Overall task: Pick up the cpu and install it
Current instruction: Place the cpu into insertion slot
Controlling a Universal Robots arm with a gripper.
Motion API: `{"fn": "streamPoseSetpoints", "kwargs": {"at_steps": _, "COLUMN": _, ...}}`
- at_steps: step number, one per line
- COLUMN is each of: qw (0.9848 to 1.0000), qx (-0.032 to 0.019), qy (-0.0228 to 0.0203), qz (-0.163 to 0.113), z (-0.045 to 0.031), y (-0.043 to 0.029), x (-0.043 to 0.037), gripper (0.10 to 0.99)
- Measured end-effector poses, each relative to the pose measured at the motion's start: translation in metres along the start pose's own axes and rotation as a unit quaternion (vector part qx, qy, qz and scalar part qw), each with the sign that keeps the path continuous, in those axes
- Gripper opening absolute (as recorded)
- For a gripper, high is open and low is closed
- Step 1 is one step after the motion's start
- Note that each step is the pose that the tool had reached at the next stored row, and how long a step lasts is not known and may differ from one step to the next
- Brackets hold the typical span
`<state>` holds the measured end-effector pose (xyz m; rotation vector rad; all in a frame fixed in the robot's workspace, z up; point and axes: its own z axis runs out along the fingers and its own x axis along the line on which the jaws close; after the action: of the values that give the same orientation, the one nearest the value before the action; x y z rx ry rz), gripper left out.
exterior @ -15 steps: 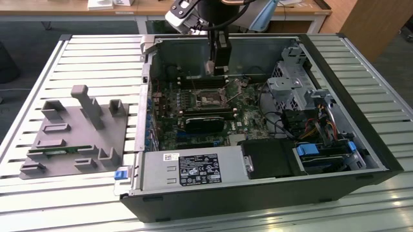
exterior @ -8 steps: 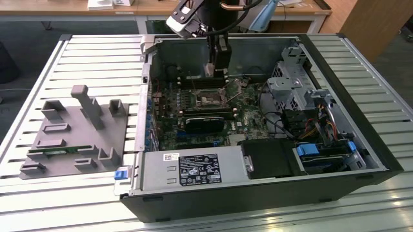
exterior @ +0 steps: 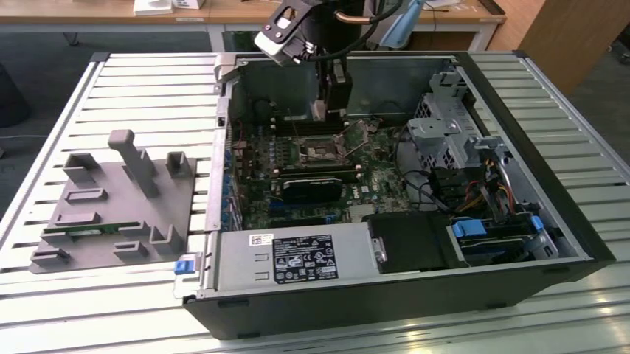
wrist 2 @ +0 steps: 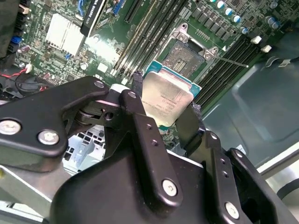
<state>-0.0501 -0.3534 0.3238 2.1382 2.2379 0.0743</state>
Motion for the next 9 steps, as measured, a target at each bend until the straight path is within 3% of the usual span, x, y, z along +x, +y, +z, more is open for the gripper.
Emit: {"fn": "streamPoseSetpoints", "kwargs": {"at_steps": 9, "qw": 1.0000, "qx": 0.0028, "qy": 0.0001, "qz": 0.000, "z": 0.0165, "y": 0.0008, "x": 0.0085, "gripper": 0.533}}
